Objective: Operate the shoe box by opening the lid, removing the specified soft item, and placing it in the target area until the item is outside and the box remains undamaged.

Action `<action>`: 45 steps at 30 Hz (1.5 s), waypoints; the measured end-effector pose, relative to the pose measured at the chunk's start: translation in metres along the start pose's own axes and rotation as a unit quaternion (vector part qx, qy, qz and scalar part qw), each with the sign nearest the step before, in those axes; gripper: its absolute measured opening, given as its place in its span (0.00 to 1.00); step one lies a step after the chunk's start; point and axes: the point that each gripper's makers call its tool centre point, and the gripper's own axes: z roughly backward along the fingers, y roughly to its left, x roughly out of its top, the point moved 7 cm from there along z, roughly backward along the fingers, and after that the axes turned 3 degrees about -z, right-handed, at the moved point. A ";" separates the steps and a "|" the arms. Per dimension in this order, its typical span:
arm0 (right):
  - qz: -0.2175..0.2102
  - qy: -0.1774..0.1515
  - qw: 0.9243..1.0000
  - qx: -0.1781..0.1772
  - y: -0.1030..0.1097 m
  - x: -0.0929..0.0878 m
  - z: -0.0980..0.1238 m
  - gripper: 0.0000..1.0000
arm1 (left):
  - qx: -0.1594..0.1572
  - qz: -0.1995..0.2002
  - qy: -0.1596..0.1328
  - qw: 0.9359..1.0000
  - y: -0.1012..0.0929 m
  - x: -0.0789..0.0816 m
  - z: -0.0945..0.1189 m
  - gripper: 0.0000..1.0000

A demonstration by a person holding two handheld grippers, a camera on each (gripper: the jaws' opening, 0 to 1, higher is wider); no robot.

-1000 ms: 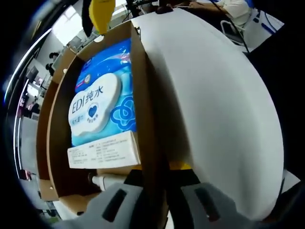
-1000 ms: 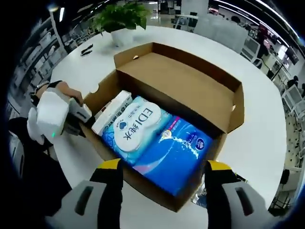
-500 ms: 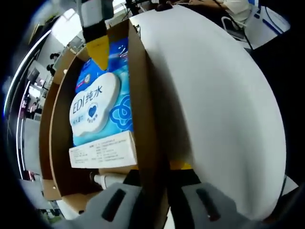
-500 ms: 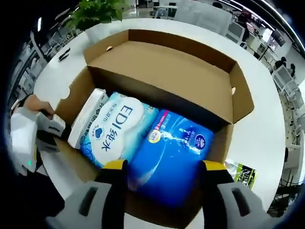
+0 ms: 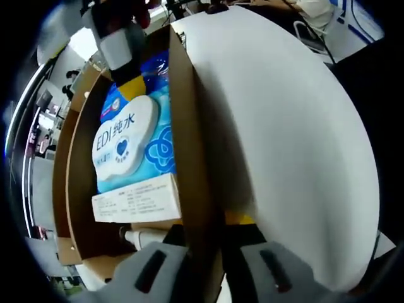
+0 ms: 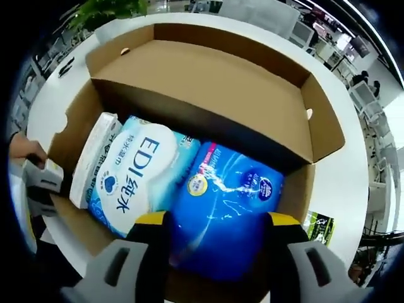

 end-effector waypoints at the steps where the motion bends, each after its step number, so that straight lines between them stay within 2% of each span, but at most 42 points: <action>1: -0.001 0.002 1.000 0.000 0.001 0.001 -0.001 0.61 | 0.000 0.000 0.000 1.000 0.000 0.000 0.000 0.07; 6: -0.006 0.026 1.000 0.004 0.004 0.003 -0.004 0.61 | 0.000 -0.001 -0.002 1.000 -0.001 -0.001 0.000 0.07; 14: -0.010 0.040 0.999 -0.018 0.010 0.004 -0.010 0.60 | -0.001 -0.003 -0.001 1.000 -0.003 -0.003 0.001 0.06; 19: 0.015 -0.006 1.000 -0.011 0.010 0.003 -0.008 0.60 | -0.009 -0.010 -0.007 1.000 -0.005 -0.001 0.000 0.06; 23: 0.028 -0.013 1.000 -0.002 0.009 0.006 -0.009 0.59 | -0.012 -0.009 -0.009 1.000 -0.007 -0.001 0.001 0.06; 25: 0.068 -0.026 0.997 0.000 0.013 0.009 -0.008 0.57 | -0.016 -0.010 -0.009 1.000 -0.010 -0.001 0.002 0.06; 27: 0.092 -0.028 0.995 0.006 0.017 0.007 -0.005 0.55 | -0.019 -0.011 -0.009 1.000 -0.012 -0.002 0.003 0.06; 28: 0.103 -0.040 0.994 0.004 0.019 0.008 -0.005 0.54 | -0.020 -0.011 -0.009 1.000 -0.012 -0.002 0.003 0.06; 29: 0.103 -0.042 0.994 0.003 0.020 0.007 -0.004 0.54 | -0.021 -0.009 -0.009 1.000 -0.013 -0.002 0.003 0.06; 32: 0.085 -0.043 0.995 -0.002 0.017 0.006 -0.003 0.57 | -0.020 -0.008 -0.009 1.000 -0.013 -0.001 0.004 0.06; 35: 0.044 -0.015 0.998 -0.041 0.014 0.005 -0.001 0.62 | -0.020 -0.008 -0.009 1.000 -0.014 -0.001 0.005 0.07; 36: 0.054 -0.020 0.998 -0.029 0.015 0.009 -0.001 0.62 | -0.020 -0.007 -0.009 1.000 -0.014 -0.001 0.005 0.07; 39: 0.036 -0.009 0.999 -0.039 0.015 0.007 0.002 0.63 | -0.020 -0.007 -0.009 1.000 -0.014 -0.001 0.005 0.07; 42: -0.016 0.009 1.000 -0.016 0.012 0.005 -0.003 0.62 | -0.019 -0.009 -0.008 1.000 -0.014 0.000 0.006 0.06; 43: -0.013 0.001 1.000 -0.006 0.008 0.009 -0.004 0.62 | -0.019 -0.009 -0.009 1.000 -0.014 0.001 0.006 0.06; 45: -0.025 0.011 1.000 -0.002 0.005 0.010 -0.003 0.61 | -0.019 -0.009 -0.010 1.000 -0.014 0.001 0.006 0.06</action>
